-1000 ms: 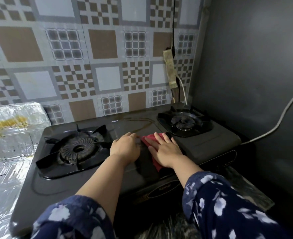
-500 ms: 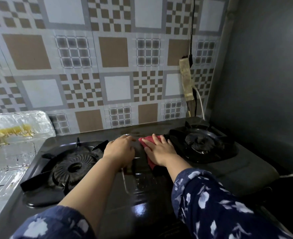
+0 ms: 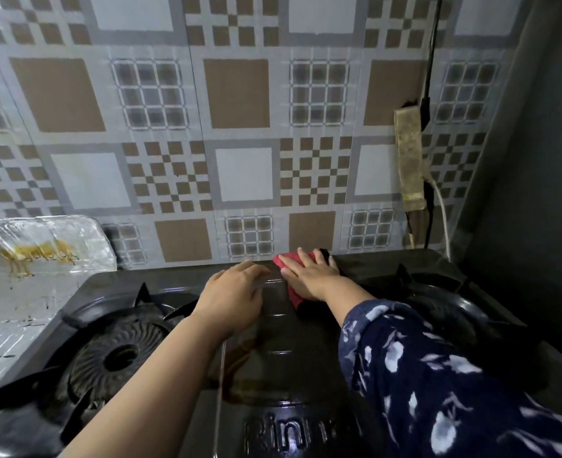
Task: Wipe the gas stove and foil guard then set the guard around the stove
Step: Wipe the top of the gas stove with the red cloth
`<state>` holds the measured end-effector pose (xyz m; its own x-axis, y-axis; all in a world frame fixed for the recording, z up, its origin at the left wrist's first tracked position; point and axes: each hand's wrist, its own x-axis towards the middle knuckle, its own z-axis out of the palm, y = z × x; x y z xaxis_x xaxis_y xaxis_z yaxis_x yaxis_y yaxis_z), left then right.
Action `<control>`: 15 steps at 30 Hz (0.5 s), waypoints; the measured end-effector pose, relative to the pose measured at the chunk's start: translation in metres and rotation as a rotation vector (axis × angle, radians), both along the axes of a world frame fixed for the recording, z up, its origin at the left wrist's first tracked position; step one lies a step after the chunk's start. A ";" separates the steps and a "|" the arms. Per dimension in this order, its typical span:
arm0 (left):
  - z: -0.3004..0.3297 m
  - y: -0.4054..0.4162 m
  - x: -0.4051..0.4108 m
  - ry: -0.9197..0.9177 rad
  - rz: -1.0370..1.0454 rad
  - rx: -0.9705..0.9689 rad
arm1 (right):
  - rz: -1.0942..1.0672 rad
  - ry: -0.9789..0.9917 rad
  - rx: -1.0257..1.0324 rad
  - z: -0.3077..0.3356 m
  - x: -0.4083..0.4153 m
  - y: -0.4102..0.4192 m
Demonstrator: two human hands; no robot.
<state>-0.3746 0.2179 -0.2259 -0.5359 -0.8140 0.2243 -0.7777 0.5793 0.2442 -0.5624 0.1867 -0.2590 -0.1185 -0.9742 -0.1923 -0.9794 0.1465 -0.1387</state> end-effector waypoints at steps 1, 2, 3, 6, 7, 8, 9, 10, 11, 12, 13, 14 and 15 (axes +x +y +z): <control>0.001 0.001 0.000 -0.001 -0.001 -0.001 | 0.027 -0.010 0.038 0.002 -0.005 0.001; 0.003 0.003 0.001 -0.014 0.002 0.004 | 0.052 -0.027 0.089 0.005 -0.010 0.003; 0.004 0.002 0.001 -0.022 -0.003 0.005 | 0.078 -0.038 0.143 0.008 -0.013 0.005; 0.004 -0.003 0.002 -0.045 -0.012 -0.013 | 0.150 0.009 0.290 0.021 -0.022 0.006; 0.004 -0.005 0.001 -0.045 -0.019 -0.018 | 0.170 0.038 0.322 0.024 -0.023 0.004; 0.003 -0.008 -0.001 -0.039 -0.024 -0.018 | 0.192 0.073 0.340 0.026 -0.023 0.002; 0.002 -0.010 -0.003 -0.035 -0.029 -0.016 | 0.214 0.108 0.344 0.025 -0.024 -0.001; 0.000 -0.013 -0.005 -0.032 -0.035 -0.015 | 0.233 0.129 0.337 0.025 -0.025 -0.005; -0.002 -0.015 -0.008 -0.029 -0.044 -0.015 | 0.250 0.132 0.324 0.024 -0.029 -0.008; -0.005 -0.018 -0.011 -0.027 -0.053 -0.019 | 0.267 0.130 0.309 0.022 -0.036 -0.011; -0.007 -0.020 -0.015 -0.023 -0.061 -0.023 | 0.269 0.124 0.300 0.022 -0.044 -0.012; -0.009 -0.021 -0.019 -0.017 -0.068 -0.022 | 0.264 0.125 0.298 0.021 -0.052 -0.014; -0.010 -0.022 -0.024 -0.013 -0.076 -0.021 | 0.257 0.131 0.302 0.021 -0.061 -0.015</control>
